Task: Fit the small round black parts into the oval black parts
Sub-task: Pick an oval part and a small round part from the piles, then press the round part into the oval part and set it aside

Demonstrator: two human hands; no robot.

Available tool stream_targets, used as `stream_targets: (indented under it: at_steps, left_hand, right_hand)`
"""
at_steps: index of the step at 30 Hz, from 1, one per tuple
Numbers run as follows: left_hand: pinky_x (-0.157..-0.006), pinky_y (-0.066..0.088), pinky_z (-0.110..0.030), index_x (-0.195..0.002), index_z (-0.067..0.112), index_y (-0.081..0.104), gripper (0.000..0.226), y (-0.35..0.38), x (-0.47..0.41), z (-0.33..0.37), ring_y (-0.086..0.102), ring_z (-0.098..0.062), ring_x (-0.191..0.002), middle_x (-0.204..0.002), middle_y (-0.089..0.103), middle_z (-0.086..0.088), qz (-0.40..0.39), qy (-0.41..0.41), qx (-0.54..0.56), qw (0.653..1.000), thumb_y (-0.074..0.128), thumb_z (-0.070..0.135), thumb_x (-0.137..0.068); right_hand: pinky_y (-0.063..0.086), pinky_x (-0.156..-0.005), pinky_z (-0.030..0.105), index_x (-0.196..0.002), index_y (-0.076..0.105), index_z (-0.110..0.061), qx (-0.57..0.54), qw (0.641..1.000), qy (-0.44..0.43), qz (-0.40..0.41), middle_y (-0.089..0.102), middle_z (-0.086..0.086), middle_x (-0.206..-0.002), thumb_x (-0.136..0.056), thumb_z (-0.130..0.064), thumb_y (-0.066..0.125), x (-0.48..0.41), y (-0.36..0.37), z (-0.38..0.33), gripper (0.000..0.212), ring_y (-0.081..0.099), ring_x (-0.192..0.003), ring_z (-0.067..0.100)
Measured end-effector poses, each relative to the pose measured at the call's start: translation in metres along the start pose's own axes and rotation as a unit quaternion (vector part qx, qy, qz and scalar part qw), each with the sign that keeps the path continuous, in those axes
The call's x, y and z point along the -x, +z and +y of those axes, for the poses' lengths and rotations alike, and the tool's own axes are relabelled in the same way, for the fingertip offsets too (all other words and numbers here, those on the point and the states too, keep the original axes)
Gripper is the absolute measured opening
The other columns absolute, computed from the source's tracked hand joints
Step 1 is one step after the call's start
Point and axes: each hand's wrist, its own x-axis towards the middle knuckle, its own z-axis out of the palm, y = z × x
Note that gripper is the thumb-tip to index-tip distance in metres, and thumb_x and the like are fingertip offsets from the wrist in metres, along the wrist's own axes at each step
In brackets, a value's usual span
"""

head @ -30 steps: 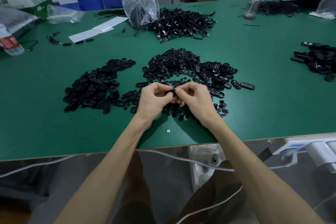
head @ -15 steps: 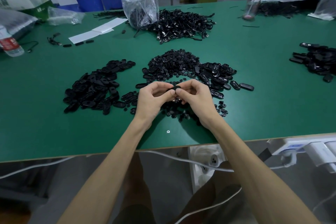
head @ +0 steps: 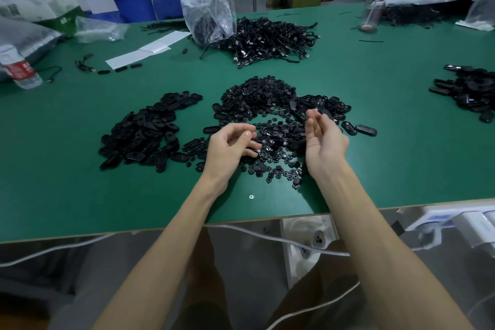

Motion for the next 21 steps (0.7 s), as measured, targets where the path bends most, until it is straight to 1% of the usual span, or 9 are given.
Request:
stream_targets:
  at_steps: [3, 5, 7, 12, 14, 16, 18, 19, 21]
  left_hand:
    - [-0.075, 0.063, -0.036, -0.112, 0.002, 0.071, 0.014, 0.0, 0.001, 0.001, 0.076, -0.03, -0.087, -0.107, 0.073, -0.018, 0.002, 0.0, -0.011, 1.0, 0.059, 0.003, -0.104]
    - [-0.076, 0.063, -0.039, -0.112, 0.001, 0.07, 0.015, 0.001, 0.001, 0.001, 0.076, -0.03, -0.087, -0.106, 0.073, -0.017, 0.004, 0.009, -0.026, 1.0, 0.057, 0.001, -0.104]
    - [-0.076, 0.064, -0.04, -0.111, 0.0, 0.07, 0.016, 0.002, 0.003, 0.002, 0.076, -0.03, -0.087, -0.104, 0.073, -0.017, 0.008, 0.026, -0.046, 0.999, 0.056, -0.001, -0.104]
    - [-0.074, 0.063, -0.032, -0.112, 0.005, 0.07, 0.019, 0.005, 0.005, 0.009, 0.075, -0.02, -0.084, -0.102, 0.074, -0.01, 0.038, 0.08, -0.122, 0.989, 0.053, 0.002, -0.106]
    - [-0.072, 0.062, -0.03, -0.111, 0.009, 0.07, 0.019, 0.003, 0.003, 0.014, 0.074, -0.014, -0.081, -0.101, 0.074, -0.004, 0.053, 0.079, -0.147, 0.985, 0.053, 0.004, -0.106]
    - [-0.078, 0.062, -0.03, -0.112, 0.014, 0.069, 0.02, -0.004, -0.003, 0.02, 0.073, -0.011, -0.084, -0.104, 0.072, -0.001, 0.074, 0.062, -0.186, 0.978, 0.053, 0.004, -0.105]
    - [-0.095, 0.058, -0.032, -0.118, 0.012, 0.067, 0.022, -0.02, -0.013, 0.024, 0.069, -0.014, -0.099, -0.116, 0.069, -0.004, 0.092, 0.04, -0.285, 0.953, 0.053, 0.003, -0.104]
    - [-0.102, 0.053, -0.033, -0.121, 0.009, 0.066, 0.023, -0.03, -0.017, 0.025, 0.065, -0.017, -0.108, -0.123, 0.065, -0.007, 0.104, 0.027, -0.356, 0.928, 0.053, 0.003, -0.103]
    - [-0.106, 0.048, -0.036, -0.125, 0.003, 0.063, 0.024, -0.054, -0.025, 0.026, 0.055, -0.025, -0.12, -0.131, 0.057, -0.015, 0.142, 0.001, -0.488, 0.861, 0.054, 0.005, -0.103]
  right_hand:
    - [0.061, -0.071, 0.023, -0.139, 0.047, 0.011, -0.009, 1.0, -0.007, 0.001, 0.072, 0.022, -0.119, -0.099, 0.008, 0.059, -0.002, 0.0, -0.001, 0.041, 0.077, -0.094, 0.023]
    - [0.062, -0.077, 0.027, -0.143, 0.041, 0.007, 0.018, 1.0, -0.021, -0.011, 0.069, 0.02, -0.124, -0.1, 0.007, 0.058, -0.002, -0.002, 0.002, 0.046, 0.077, -0.1, 0.027]
    - [0.062, -0.081, 0.029, -0.142, 0.037, 0.003, 0.052, 0.998, -0.037, -0.025, 0.067, 0.019, -0.126, -0.101, 0.005, 0.057, -0.002, -0.002, 0.004, 0.045, 0.076, -0.102, 0.028]
    - [0.06, -0.078, 0.028, -0.136, 0.041, -0.002, 0.133, 0.987, -0.06, -0.067, 0.071, 0.021, -0.115, -0.1, 0.0, 0.059, 0.0, 0.005, 0.01, 0.04, 0.077, -0.097, 0.026]
    - [0.059, -0.076, 0.026, -0.133, 0.045, -0.002, 0.154, 0.983, -0.055, -0.084, 0.071, 0.019, -0.109, -0.102, -0.003, 0.056, 0.002, 0.009, 0.011, 0.033, 0.076, -0.09, 0.023]
    - [0.059, -0.075, 0.026, -0.13, 0.05, -0.001, 0.177, 0.979, -0.044, -0.095, 0.07, 0.016, -0.103, -0.104, -0.006, 0.055, 0.002, 0.014, 0.011, 0.027, 0.074, -0.085, 0.021]
    - [0.058, -0.072, 0.025, -0.128, 0.053, 0.0, 0.206, 0.973, -0.042, -0.099, 0.069, 0.013, -0.097, -0.105, -0.009, 0.055, 0.001, 0.016, 0.009, 0.025, 0.071, -0.08, 0.018]
    - [0.057, -0.069, 0.025, -0.128, 0.055, 0.001, 0.224, 0.968, -0.046, -0.099, 0.069, 0.012, -0.094, -0.105, -0.009, 0.055, 0.0, 0.016, 0.009, 0.024, 0.069, -0.076, 0.017]
    - [0.055, -0.065, 0.024, -0.126, 0.058, 0.003, 0.266, 0.957, -0.053, -0.105, 0.068, 0.009, -0.088, -0.105, -0.01, 0.055, -0.001, 0.013, 0.008, 0.024, 0.065, -0.07, 0.015]
